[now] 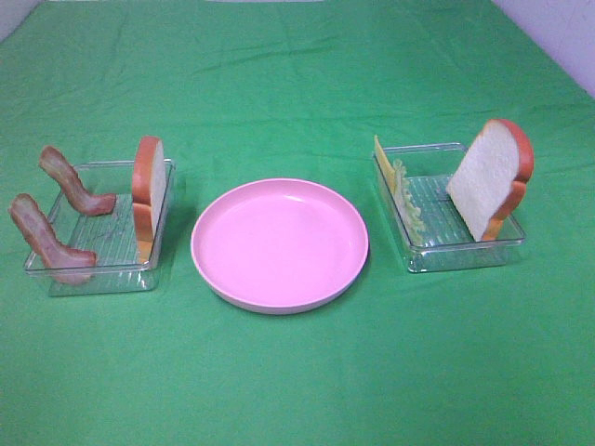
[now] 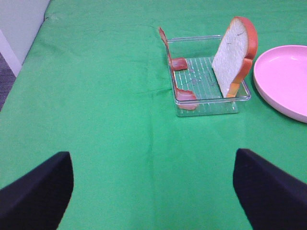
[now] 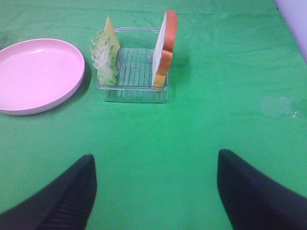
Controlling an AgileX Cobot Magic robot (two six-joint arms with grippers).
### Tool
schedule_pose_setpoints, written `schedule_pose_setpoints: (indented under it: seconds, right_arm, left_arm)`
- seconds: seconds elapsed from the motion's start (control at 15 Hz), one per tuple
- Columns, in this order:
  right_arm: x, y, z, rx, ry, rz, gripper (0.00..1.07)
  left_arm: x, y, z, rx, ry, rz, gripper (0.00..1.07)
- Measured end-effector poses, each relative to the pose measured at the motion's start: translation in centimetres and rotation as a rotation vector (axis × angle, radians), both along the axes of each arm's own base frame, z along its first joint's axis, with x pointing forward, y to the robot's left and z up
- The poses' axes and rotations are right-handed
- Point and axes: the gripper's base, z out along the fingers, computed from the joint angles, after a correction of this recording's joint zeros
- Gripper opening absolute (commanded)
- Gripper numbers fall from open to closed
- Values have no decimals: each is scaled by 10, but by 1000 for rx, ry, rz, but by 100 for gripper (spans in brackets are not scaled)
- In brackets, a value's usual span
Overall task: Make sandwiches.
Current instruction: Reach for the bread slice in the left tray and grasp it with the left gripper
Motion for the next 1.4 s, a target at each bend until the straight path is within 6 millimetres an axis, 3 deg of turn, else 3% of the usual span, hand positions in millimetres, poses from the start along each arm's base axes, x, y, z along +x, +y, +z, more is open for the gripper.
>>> schedule_pose_setpoints:
  seconds: [1.4]
  right_arm:
    - [0, 0, 0, 0, 0, 0, 68]
  left_arm:
    - [0, 0, 0, 0, 0, 0, 86]
